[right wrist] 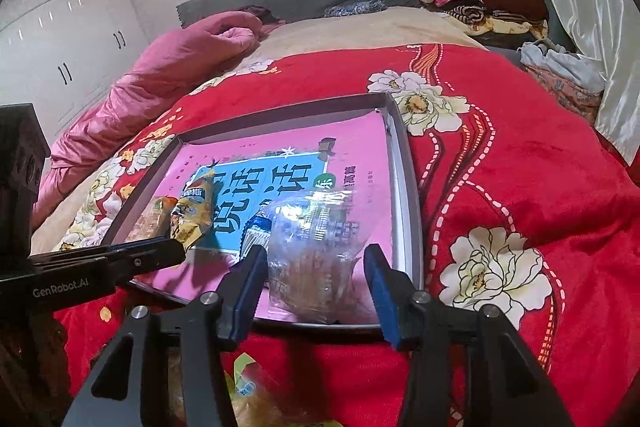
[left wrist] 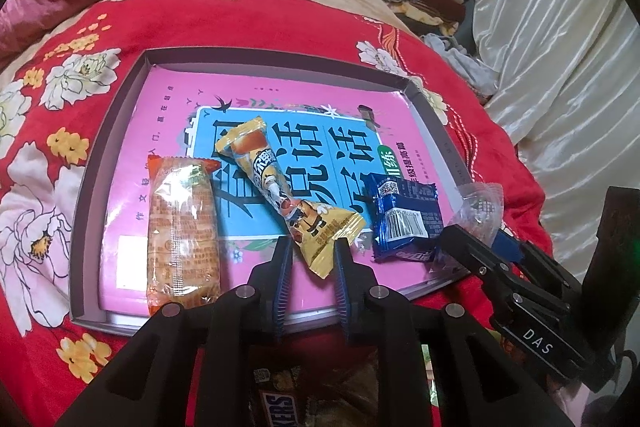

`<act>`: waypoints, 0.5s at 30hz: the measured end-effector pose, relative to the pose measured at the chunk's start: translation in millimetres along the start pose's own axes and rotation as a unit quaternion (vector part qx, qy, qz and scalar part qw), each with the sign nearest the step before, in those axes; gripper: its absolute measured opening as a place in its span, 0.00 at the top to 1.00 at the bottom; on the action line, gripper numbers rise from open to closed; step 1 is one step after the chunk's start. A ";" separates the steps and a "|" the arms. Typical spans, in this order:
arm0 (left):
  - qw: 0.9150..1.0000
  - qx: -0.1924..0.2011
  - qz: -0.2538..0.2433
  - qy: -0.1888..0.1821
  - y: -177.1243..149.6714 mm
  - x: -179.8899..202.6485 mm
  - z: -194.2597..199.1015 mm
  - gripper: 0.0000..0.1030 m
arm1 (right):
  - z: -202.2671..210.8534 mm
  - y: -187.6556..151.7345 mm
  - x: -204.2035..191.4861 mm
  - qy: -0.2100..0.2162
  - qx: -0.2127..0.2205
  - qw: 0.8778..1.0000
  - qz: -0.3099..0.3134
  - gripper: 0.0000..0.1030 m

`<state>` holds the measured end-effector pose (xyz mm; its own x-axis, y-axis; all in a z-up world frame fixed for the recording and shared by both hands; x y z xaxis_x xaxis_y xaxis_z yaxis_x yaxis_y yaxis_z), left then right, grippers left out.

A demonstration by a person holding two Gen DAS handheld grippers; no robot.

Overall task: Organize snacks
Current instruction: 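Drop the yellow cone snack into the tray with the left tool while the right tool releases the clear bag, then move both open tools back toward the loose snacks beside the tray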

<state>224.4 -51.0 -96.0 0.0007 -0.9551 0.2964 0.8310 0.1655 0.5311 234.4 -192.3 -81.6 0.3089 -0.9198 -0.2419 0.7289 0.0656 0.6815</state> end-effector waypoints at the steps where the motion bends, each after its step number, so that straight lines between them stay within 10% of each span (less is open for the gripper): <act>1: 1.000 0.000 0.001 0.000 -0.8 -0.1 0.6 0.75 | 0.5 0.5 0.5 0.000 0.001 1.000 -0.001 0.51; 15: 1.000 0.001 0.002 -0.008 -2.6 3.7 4.0 0.59 | 8.2 6.9 4.3 -0.001 0.020 1.000 -0.009 0.47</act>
Point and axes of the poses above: each gripper's, at about its wrist camera, not at the fingertips, and z roughly against the way its jaws point, x to its right, y to its top, the point moved 7 cm from there along -z, roughly the way its jaws point, and after that the axes turned 2 degrees about -z, right-handed, at the moved point
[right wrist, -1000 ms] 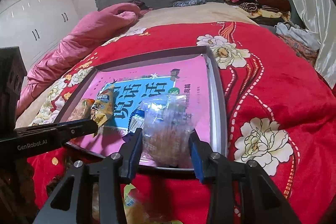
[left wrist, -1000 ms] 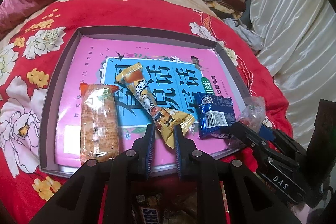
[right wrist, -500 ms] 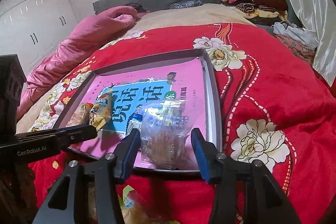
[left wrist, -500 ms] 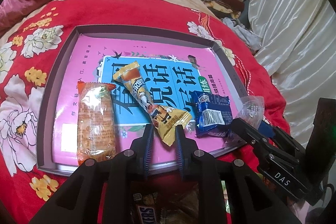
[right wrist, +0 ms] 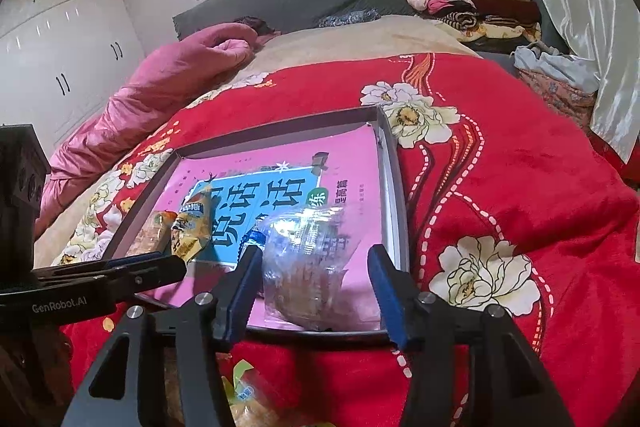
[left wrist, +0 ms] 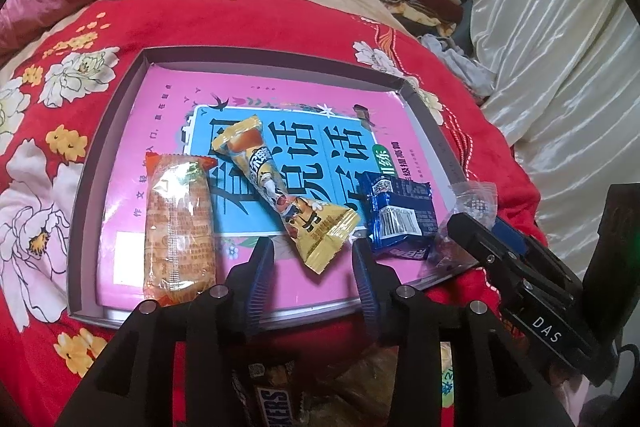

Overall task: Organize snacks
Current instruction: 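Move both open tools back toward the loose snacks beside the tray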

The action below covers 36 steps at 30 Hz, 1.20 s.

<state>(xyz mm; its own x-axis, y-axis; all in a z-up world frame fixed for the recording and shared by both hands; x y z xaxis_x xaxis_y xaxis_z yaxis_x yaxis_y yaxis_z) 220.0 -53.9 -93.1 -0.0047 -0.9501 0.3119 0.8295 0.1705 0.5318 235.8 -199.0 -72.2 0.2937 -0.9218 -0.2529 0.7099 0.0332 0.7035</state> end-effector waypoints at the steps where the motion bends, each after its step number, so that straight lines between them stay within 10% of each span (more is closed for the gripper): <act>1: 1.000 0.001 -0.001 0.000 0.0 0.6 0.5 0.58 | 0.5 0.4 -0.3 0.002 0.001 1.000 -0.001 0.47; 36: 1.000 0.015 0.005 0.002 -1.5 -13.1 31.6 0.24 | 22.7 15.7 -16.5 0.023 0.059 0.998 0.023 0.32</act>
Point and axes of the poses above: each gripper's, at about its wrist camera, not at the fingertips, and z roughly against the way its jaws point, x to its right, y to its top, the point moved 7 cm from there along -z, roughly the way its jaws point, and after that the axes turned 2 degrees about -z, right-handed, at the moved point
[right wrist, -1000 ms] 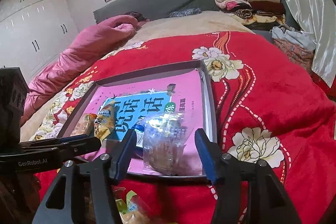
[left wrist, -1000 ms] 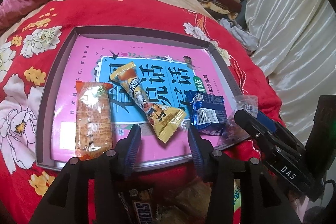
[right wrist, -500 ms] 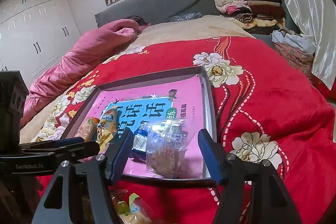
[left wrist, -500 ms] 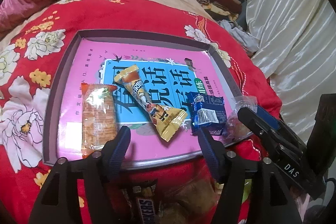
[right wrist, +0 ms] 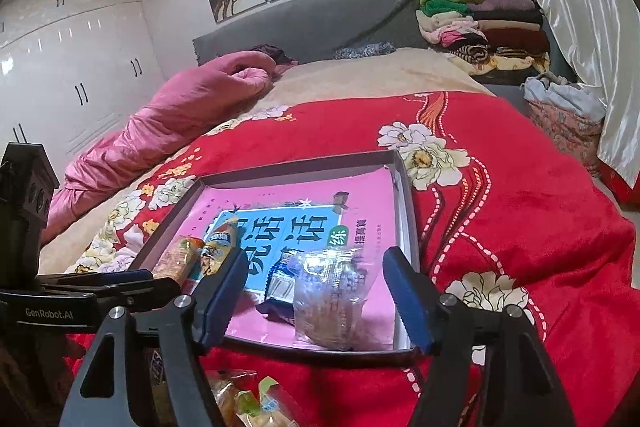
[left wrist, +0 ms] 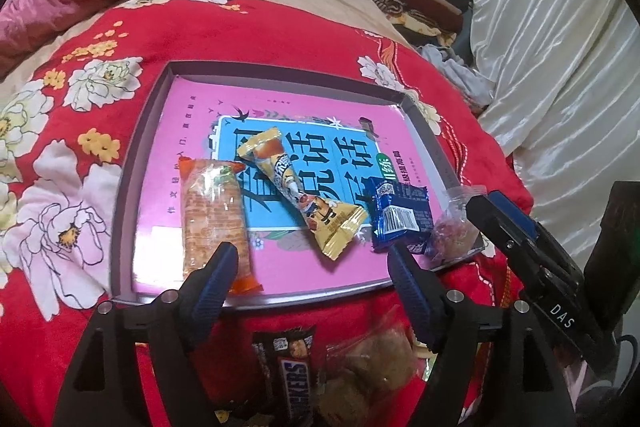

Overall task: Organize snacks
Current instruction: 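Move both open tools back toward the loose snacks beside the tray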

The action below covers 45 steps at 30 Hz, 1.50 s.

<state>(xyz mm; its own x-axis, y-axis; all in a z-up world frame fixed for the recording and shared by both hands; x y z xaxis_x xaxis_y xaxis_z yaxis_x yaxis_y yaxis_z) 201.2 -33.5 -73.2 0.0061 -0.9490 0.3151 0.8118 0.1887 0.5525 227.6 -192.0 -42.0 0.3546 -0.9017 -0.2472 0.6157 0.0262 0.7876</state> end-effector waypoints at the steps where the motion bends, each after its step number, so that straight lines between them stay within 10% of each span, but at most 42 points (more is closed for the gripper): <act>1: 1.000 0.000 0.001 0.000 -0.2 -0.6 1.2 0.24 | 1.2 0.8 -1.1 0.001 0.003 1.000 0.002 0.32; 45: 1.000 -0.005 0.008 0.017 -27.2 -33.6 53.5 0.23 | 43.0 -3.2 -0.3 0.001 0.031 0.999 0.009 0.19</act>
Point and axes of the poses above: each gripper's, at about its wrist camera, not at the fingertips, and z roughly against the way its jaws point, x to its right, y to its top, the point moved 7 cm from there along -z, roughly the way its jaws point, and after that the axes turned 2 degrees about -z, right-handed, at the moved point
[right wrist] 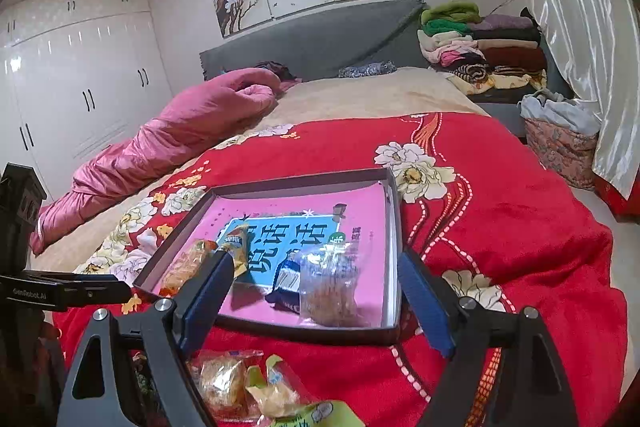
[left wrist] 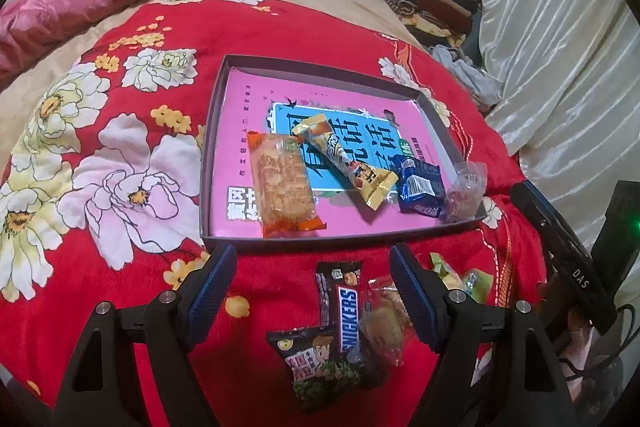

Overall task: Organize snacks
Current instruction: 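Move both open tools back toward the loose snacks beside the tray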

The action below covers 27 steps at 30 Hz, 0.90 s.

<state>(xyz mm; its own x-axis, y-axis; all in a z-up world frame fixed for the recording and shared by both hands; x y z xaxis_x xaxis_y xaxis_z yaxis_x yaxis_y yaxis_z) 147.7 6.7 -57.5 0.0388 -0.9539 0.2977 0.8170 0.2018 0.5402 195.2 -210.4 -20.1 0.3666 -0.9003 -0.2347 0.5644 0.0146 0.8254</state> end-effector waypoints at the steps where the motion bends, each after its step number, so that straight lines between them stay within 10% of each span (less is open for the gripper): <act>1: 1.000 0.001 0.000 0.001 -0.2 -0.9 1.7 0.23 | 2.0 -1.2 -0.1 0.000 -0.001 1.000 -0.001 0.18; 27: 1.000 -0.014 0.022 -0.011 -18.5 -17.2 12.8 0.23 | 6.8 -37.0 -17.6 -0.011 -0.064 0.998 0.023 0.17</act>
<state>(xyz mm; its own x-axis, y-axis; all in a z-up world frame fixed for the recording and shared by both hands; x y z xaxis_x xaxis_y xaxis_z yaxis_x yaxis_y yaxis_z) 124.5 22.2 -62.5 0.0628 -0.9389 0.3384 0.8304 0.2373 0.5041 162.9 -198.1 -43.1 0.3782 -0.9069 -0.1859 0.6375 0.1095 0.7626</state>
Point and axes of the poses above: each gripper's, at about its wrist camera, not at the fingertips, and z roughly against the way its jaws point, x to its right, y to its top, the point moved 7 cm from there along -z, roughly the way its jaws point, and after that the axes turned 2 degrees about -z, right-handed, at the moved point
